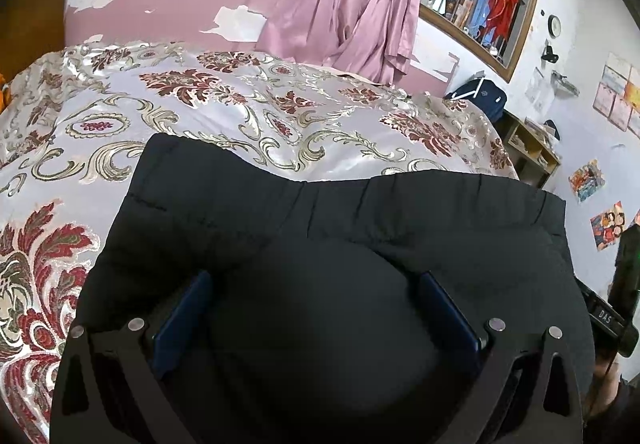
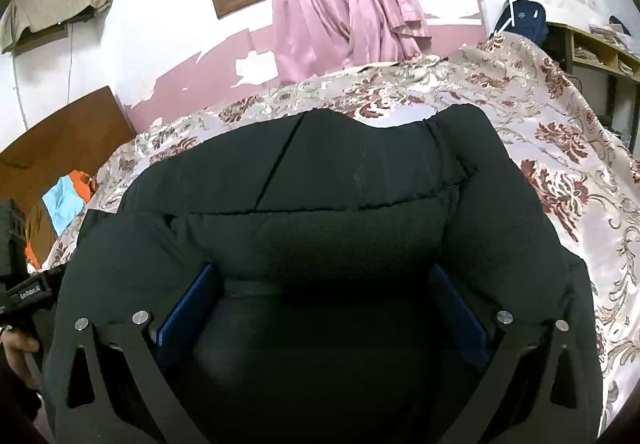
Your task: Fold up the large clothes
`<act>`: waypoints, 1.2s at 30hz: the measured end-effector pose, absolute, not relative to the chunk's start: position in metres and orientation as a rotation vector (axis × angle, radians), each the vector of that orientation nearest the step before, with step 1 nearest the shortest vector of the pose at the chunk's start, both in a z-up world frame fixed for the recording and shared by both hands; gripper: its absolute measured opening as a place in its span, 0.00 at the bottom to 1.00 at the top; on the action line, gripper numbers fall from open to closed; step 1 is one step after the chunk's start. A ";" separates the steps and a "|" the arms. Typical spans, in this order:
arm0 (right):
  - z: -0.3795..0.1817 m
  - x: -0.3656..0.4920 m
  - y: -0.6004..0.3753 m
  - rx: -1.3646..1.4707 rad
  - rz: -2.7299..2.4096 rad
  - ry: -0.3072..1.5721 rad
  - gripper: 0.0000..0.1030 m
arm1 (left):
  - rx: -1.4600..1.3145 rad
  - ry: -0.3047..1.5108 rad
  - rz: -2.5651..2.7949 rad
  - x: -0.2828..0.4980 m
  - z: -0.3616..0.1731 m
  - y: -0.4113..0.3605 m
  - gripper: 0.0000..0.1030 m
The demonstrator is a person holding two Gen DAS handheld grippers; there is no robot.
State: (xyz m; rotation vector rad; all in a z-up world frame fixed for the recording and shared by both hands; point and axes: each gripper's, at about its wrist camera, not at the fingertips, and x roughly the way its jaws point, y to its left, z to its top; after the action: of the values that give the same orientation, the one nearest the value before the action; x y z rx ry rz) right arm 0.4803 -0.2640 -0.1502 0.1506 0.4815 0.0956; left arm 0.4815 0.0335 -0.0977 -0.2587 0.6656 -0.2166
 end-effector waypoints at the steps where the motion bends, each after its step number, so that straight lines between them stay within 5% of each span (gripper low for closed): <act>1: -0.150 0.475 -0.264 0.145 0.082 0.472 0.99 | -0.252 0.665 -0.215 0.480 -0.096 0.033 1.00; 17: -0.137 0.398 -0.355 0.269 -0.145 0.454 0.99 | -0.115 0.591 0.024 0.405 -0.039 0.090 1.00; 28: -0.198 0.415 -0.436 0.614 0.035 0.663 0.99 | -0.226 0.787 -0.050 0.407 -0.078 0.137 1.00; 36: -0.233 0.428 -0.458 0.803 0.186 0.632 0.99 | -0.307 0.948 -0.286 0.434 -0.110 0.122 1.00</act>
State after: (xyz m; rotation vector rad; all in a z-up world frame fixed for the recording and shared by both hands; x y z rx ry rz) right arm 0.4276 -0.4578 -0.2328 0.8029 0.6319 0.1861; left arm 0.4336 0.1222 -0.1103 -0.3070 0.9476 -0.2864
